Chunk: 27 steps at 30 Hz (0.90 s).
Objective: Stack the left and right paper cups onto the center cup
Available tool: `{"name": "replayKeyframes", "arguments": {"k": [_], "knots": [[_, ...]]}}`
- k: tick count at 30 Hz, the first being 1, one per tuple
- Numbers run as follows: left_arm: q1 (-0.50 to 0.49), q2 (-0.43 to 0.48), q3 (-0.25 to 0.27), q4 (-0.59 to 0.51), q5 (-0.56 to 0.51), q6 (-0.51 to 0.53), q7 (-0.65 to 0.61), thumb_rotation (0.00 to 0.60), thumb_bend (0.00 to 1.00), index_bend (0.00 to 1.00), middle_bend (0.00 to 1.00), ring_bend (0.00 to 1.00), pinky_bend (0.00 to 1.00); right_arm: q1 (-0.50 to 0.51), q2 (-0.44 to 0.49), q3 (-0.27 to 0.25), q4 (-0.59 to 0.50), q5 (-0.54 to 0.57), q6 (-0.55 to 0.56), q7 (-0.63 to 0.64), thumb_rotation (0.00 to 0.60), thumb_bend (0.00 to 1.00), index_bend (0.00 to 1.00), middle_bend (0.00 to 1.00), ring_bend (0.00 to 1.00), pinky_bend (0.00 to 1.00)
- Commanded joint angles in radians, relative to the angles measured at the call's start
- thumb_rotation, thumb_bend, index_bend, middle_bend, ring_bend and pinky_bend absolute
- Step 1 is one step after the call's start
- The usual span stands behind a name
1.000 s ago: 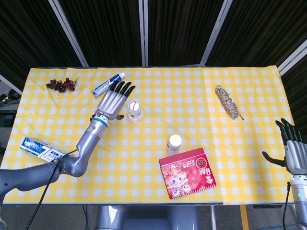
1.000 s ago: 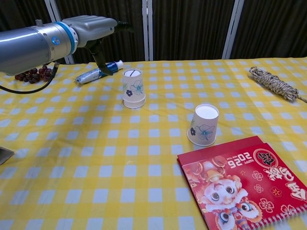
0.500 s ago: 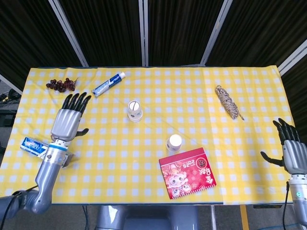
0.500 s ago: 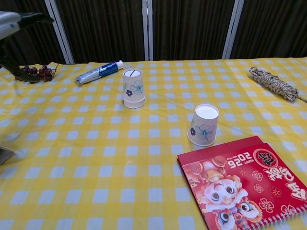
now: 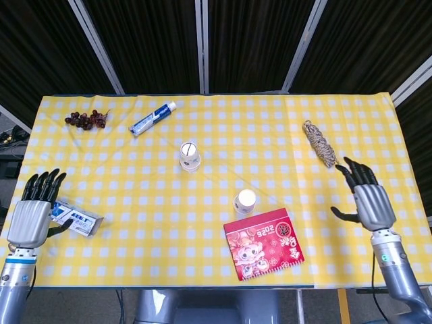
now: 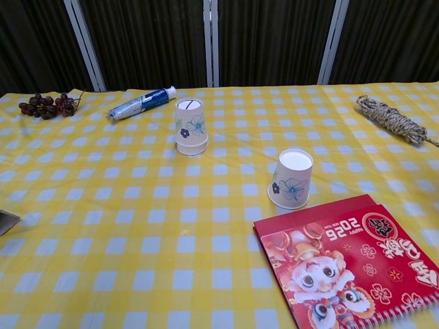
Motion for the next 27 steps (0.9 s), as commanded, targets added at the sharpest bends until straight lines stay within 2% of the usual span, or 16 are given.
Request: {"name": "replayKeyframes", "arguments": {"k": [1, 8, 13, 19, 27], "knots": [[0.022, 0.010, -0.001, 0.026, 0.041, 0.009, -0.045, 0.600, 0.13, 0.01, 0.00, 0.00, 0.00, 0.105, -0.002, 0.023, -0.109, 0.055, -0.129, -0.144, 0.600, 0.09, 0.16, 0.03, 0.00, 0.09], [0.040, 0.028, -0.033, 0.037, 0.055, -0.020, -0.102, 0.600, 0.13, 0.01, 0.00, 0.00, 0.00, 0.248, -0.085, 0.042, -0.182, 0.206, -0.256, -0.377, 0.600, 0.09, 0.20, 0.07, 0.00, 0.13], [0.047, 0.035, -0.049, 0.034, 0.062, -0.049, -0.121, 0.600, 0.13, 0.01, 0.00, 0.00, 0.00, 0.320, -0.170, 0.049, -0.194, 0.326, -0.256, -0.501, 0.600, 0.09, 0.24, 0.10, 0.02, 0.18], [0.052, 0.037, -0.063, 0.036, 0.072, -0.077, -0.134, 0.600, 0.13, 0.01, 0.00, 0.00, 0.00, 0.384, -0.248, 0.043, -0.186, 0.413, -0.257, -0.575, 0.600, 0.09, 0.24, 0.11, 0.04, 0.20], [0.061, 0.040, -0.082, 0.042, 0.085, -0.089, -0.148, 0.600, 0.13, 0.01, 0.00, 0.00, 0.00, 0.439, -0.331, 0.039, -0.119, 0.468, -0.261, -0.587, 0.600, 0.10, 0.25, 0.12, 0.06, 0.23]]}}
